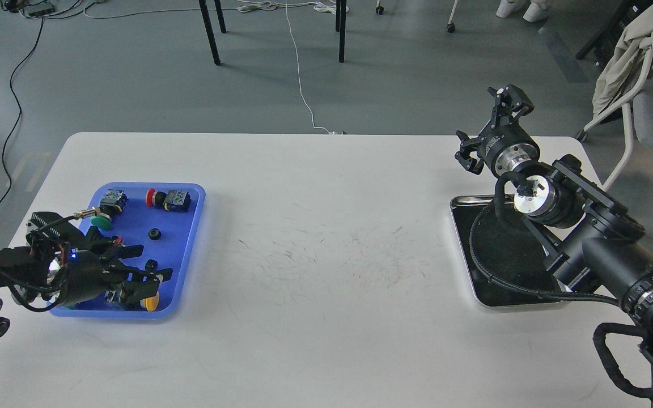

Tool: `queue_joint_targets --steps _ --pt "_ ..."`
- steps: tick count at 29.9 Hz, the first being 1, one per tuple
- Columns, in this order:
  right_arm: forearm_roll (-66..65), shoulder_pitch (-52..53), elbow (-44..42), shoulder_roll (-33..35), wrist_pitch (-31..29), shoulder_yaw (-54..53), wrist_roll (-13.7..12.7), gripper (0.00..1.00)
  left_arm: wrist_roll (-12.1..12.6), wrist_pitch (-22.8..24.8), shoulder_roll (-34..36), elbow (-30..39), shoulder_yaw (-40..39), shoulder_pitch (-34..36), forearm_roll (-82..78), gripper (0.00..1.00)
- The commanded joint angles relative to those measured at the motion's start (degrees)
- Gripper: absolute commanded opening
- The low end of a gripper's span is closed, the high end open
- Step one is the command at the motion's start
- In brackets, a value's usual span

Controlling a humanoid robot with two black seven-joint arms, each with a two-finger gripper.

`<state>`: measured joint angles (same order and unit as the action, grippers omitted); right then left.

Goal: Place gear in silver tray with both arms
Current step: 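Lower the left gripper and grasp a small black gear in the blue tray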

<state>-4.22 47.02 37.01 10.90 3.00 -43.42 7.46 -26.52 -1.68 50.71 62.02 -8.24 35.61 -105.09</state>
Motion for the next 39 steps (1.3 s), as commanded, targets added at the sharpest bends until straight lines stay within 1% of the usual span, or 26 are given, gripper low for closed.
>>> queue_joint_targets --steps 1,5,9,14,21,23,26,39 --pt "0.0 0.09 -0.01 -0.01 0.08 0.0 0.01 0.99 -0.99 -0.25 -0.7 -1.81 -0.02 -0.01 -0.12 0.88" --pt "0.0 0.09 -0.01 -0.01 0.08 0.0 0.01 0.99 -1.48 -0.34 -1.49 -3.04 -0.02 -0.01 -0.12 0.86" --pt "0.0 0.09 -0.01 -0.01 -0.01 0.0 0.01 0.99 -1.48 -0.34 -1.58 -3.57 0.24 -0.19 -0.47 0.79" --pt "0.0 0.09 -0.01 -0.01 0.08 0.0 0.01 0.99 -1.48 -0.34 -2.37 -5.85 0.33 -0.19 -0.82 0.62" --pt "0.0 0.0 -0.01 -0.01 -0.01 0.0 0.01 0.99 -1.48 -0.34 -2.54 -6.29 0.24 -0.1 -1.87 0.59" --pt "0.0 0.0 -0.01 -0.01 0.08 0.0 0.01 0.99 -1.48 -0.34 -2.46 -6.21 0.24 -0.19 -2.05 0.53" --pt "0.0 0.0 -0.1 -0.01 0.08 0.0 0.01 0.99 -1.48 -0.34 -2.46 -6.21 0.16 -0.19 -3.02 0.5" --pt "0.0 0.18 -1.07 -0.27 -0.01 1.4 0.09 0.99 -1.48 -0.34 -1.32 -5.5 0.07 0.43 -3.28 0.44"
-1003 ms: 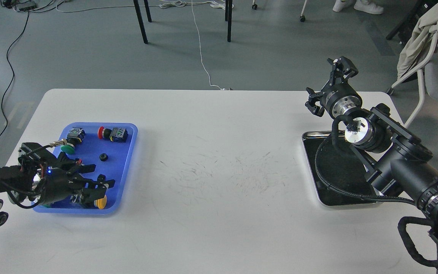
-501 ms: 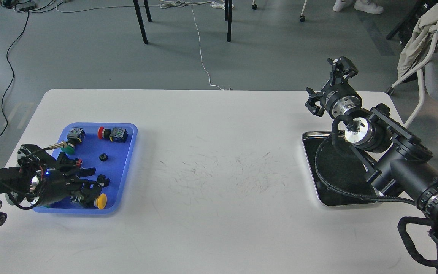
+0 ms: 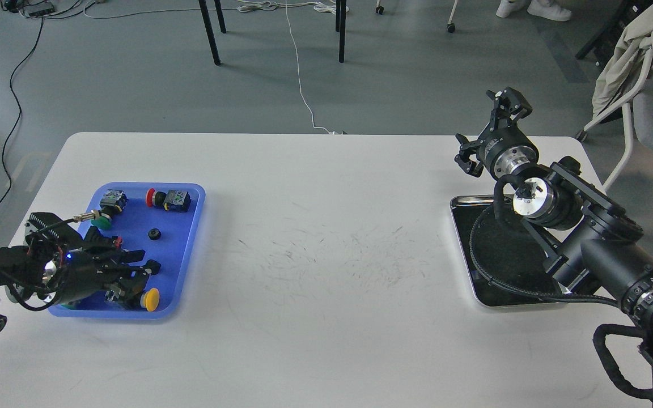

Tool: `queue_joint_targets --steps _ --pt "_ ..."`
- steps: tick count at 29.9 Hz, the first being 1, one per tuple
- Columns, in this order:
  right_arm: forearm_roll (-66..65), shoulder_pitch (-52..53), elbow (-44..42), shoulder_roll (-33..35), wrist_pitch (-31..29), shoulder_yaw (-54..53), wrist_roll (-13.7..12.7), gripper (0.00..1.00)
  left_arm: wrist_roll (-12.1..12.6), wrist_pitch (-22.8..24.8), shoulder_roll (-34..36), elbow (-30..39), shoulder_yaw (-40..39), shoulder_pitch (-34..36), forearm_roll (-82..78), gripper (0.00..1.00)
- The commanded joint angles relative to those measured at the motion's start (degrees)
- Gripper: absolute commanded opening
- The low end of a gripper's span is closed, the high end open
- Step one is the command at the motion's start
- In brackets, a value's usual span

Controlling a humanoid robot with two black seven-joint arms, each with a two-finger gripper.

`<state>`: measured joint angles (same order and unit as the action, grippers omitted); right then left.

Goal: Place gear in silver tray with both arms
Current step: 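Lower the left gripper and grasp a small black gear in the blue tray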

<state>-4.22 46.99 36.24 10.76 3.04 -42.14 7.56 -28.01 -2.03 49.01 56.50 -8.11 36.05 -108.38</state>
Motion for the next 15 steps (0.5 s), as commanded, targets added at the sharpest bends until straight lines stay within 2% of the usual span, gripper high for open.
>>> queue_joint_targets --steps 1,5,10,15 --pt "0.0 0.21 -0.29 -0.12 0.04 0.13 0.0 0.99 0.01 0.01 0.38 0.01 -0.06 -0.1 0.01 0.43" --pt "0.0 0.21 -0.29 -0.04 -0.05 0.13 0.0 0.99 0.01 0.01 0.38 0.1 -0.06 -0.19 0.01 0.38" --pt "0.0 0.21 -0.29 -0.04 -0.05 0.22 0.0 0.99 0.01 0.1 0.3 0.72 -0.06 -0.28 -0.08 0.37" --pt "0.0 0.21 -0.29 -0.04 -0.05 0.22 0.0 0.99 0.01 0.1 0.12 0.8 -0.06 -0.36 -0.08 0.32"
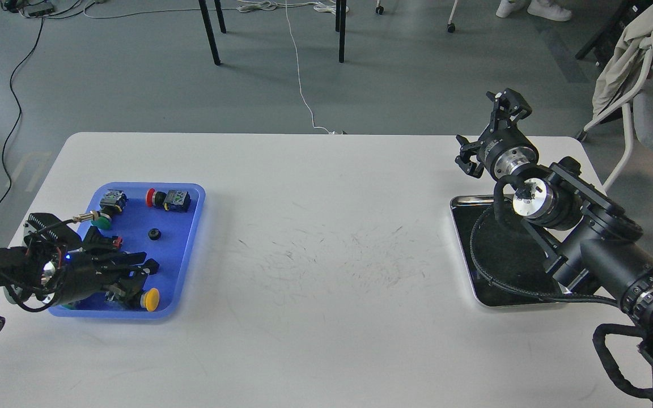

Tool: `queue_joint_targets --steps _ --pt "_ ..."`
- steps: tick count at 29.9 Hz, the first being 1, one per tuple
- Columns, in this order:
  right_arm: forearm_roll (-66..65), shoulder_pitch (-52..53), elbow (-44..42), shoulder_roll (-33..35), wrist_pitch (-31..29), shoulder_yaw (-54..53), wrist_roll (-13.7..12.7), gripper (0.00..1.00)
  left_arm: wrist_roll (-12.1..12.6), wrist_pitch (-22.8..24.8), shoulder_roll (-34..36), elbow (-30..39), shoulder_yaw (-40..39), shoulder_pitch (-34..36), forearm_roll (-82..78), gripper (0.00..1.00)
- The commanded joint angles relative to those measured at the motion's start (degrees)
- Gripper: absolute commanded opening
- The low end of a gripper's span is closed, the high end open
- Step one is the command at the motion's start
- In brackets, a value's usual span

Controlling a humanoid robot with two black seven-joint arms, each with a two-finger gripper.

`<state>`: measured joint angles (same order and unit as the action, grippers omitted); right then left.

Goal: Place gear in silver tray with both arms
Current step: 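Lower the left gripper and grasp a small black gear in the blue tray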

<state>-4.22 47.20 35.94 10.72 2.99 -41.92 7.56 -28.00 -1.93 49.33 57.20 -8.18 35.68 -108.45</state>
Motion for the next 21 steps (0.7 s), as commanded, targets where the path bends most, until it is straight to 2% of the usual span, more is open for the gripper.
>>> queue_joint_targets --steps 1,10,12,21 --pt "0.0 0.0 0.0 0.01 0.0 0.0 0.0 0.99 0.0 0.0 -0.28 0.1 0.0 -0.08 -0.09 0.32" --pt "0.0 -0.09 -0.09 0.01 0.0 0.09 0.0 0.99 0.0 0.0 -0.11 0.1 0.0 -0.17 -2.29 0.2" --pt "0.0 -0.09 -0.09 0.01 0.0 0.09 0.0 0.99 0.0 0.0 -0.02 0.1 0.0 -0.17 -2.38 0.15" --pt "0.0 -0.09 -0.17 -0.08 0.0 0.17 0.0 0.99 0.0 0.08 0.94 0.98 -0.08 0.09 -1.94 0.09"
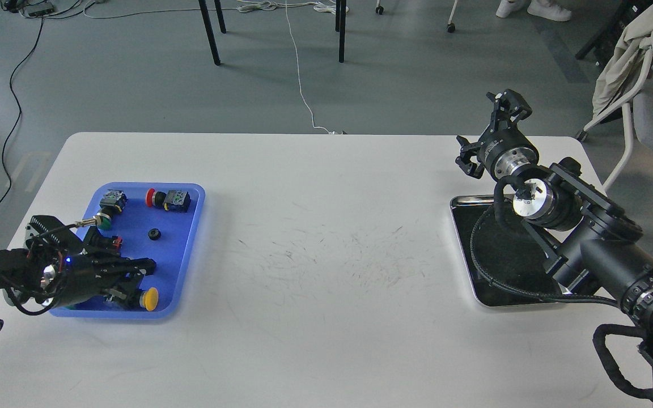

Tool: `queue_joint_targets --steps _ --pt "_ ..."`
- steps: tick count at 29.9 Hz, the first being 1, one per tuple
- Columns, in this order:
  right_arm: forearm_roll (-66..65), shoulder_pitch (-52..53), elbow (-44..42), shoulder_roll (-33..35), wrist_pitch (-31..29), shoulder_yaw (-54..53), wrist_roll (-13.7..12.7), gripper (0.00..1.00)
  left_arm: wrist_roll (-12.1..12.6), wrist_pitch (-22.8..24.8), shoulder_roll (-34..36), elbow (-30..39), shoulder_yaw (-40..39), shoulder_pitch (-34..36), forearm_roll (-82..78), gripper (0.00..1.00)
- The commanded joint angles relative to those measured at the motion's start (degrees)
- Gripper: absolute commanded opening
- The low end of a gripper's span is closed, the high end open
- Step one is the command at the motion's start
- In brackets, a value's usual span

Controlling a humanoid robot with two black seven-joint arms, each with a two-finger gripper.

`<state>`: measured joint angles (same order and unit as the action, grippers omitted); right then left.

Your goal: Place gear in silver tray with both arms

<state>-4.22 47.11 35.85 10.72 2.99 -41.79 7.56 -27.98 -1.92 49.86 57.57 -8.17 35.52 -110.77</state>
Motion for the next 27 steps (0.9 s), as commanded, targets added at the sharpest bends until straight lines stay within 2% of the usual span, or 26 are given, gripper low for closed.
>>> queue_joint_targets --steps 1,6,14,19,23,27 --pt "0.0 0.0 -0.08 0.0 0.0 0.05 0.0 0.99 -0.02 0.17 1.02 0.96 -0.09 0.25 0.55 0.09" --pt "0.0 -0.09 -0.08 0.09 0.0 0.05 0.0 0.99 -0.02 2.79 4.1 6.93 -0.79 1.39 2.66 0.08" --pt "0.0 0.0 0.0 0.09 0.0 1.19 0.0 0.99 -0.02 8.07 5.6 12.21 -1.32 9.47 12.15 0.08" --pt "0.0 0.08 0.0 0.17 0.0 1.19 0.0 0.99 -0.02 10.09 2.8 14.49 -1.49 13.78 15.4 0.08" --pt "0.0 0.17 0.0 0.18 0.0 1.19 0.0 0.99 -0.02 11.5 0.24 19.68 -1.23 15.28 18.75 0.08" --pt "0.0 0.87 0.0 1.05 0.09 1.19 0.0 0.99 -0.02 13.0 -4.67 20.04 -1.06 15.63 19.54 0.08"
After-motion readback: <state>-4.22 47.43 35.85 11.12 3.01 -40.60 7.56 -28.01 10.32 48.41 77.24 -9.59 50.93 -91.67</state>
